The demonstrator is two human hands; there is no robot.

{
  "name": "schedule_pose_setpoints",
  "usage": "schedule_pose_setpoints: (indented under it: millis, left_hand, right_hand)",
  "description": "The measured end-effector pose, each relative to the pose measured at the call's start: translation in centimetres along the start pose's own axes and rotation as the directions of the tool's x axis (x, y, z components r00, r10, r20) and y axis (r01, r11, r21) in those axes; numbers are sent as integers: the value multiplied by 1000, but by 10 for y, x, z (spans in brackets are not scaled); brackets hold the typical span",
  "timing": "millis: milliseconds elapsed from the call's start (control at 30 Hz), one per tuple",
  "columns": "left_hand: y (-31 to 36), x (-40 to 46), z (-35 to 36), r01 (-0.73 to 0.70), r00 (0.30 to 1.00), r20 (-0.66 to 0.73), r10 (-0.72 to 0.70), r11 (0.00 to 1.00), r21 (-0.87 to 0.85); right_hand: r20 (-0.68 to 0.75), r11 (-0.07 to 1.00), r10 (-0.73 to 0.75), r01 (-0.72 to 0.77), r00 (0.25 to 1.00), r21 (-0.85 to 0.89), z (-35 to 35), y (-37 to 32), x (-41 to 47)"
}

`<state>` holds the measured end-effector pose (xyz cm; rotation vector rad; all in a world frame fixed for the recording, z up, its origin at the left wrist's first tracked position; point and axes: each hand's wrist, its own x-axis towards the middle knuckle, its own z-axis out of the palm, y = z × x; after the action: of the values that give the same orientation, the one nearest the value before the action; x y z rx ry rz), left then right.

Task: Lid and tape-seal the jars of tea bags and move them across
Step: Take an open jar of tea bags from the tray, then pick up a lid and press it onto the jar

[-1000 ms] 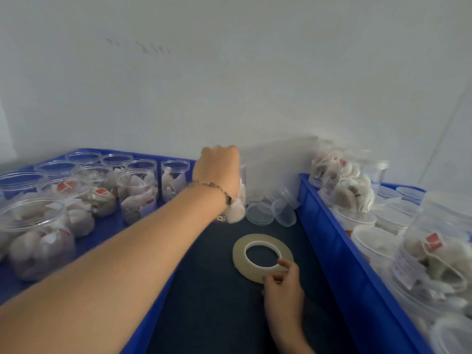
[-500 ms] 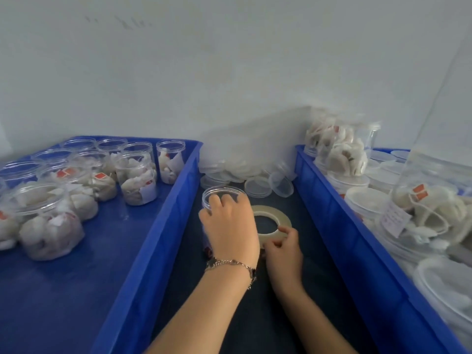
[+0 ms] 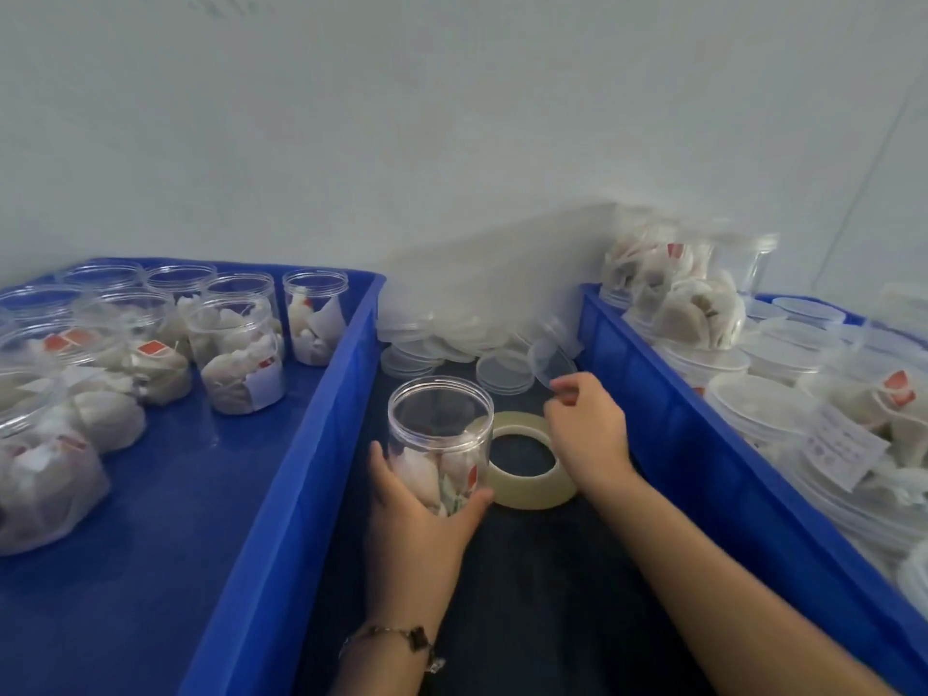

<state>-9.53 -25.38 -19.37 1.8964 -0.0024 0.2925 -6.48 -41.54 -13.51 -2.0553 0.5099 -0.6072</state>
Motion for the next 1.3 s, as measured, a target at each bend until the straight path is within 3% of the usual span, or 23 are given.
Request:
schedule_pose_setpoints:
  millis: [67, 167, 400, 533, 667, 767, 867, 933, 967, 1033, 1100, 1200, 1300]
  left_hand:
    - [-6, 2, 1, 17, 1000, 8, -17, 1000, -2]
    - [-3, 2, 1, 6, 1000, -6, -6, 1000, 2]
    - [-1, 5, 0, 5, 1000, -7, -5, 999, -32]
    - [-2, 2, 0, 5, 1000, -2, -5, 1000, -15]
    - [-2, 2, 0, -10, 1000, -5, 10, 1000, -10]
    - [-3, 3, 0, -14, 1000, -5, 14, 1000, -18]
    - [-5, 4, 1, -3, 1000, -11, 2, 999, -50]
    - [-6, 4, 1, 8, 1000, 3, -7, 994, -109]
    - [-7, 4, 0, 10, 1000, 19, -7, 989, -144]
    - [-8, 3, 1, 11, 999, 45, -2, 981, -191]
    - [-8, 1, 0, 9, 998, 62, 4, 978, -211]
    - [-7, 1, 1, -9, 998, 61, 22, 977, -213]
    - [-8, 0, 2, 30, 998, 63, -18, 980, -196]
  right_hand:
    - [102, 955, -109, 133, 989, -267, 0, -4, 30]
    - [194, 829, -93, 184, 976, -528, 12, 4, 58]
    - [398, 744, 191, 132, 897, -654, 35, 20, 74]
    - [335, 757, 119, 133, 935, -640, 35, 21, 68]
    - [119, 847, -122, 166, 985, -504, 29, 7, 55]
    - [-153, 927, -297, 246, 942, -283, 17, -19, 30]
    - [-411, 947, -254, 312, 875, 81, -2, -50, -9]
    - [-455, 883, -162, 335, 875, 329, -14, -66, -33]
    - [-410, 847, -128, 315, 903, 429, -22, -74, -41]
    - [-130, 808, -128, 179, 983, 562, -33, -90, -49]
    - [158, 831, -176, 60, 972, 554, -37, -99, -52]
    - [340, 937, -120, -7, 933, 350, -30, -98, -50]
    - [364, 996, -80, 56, 928, 74, -21, -90, -46]
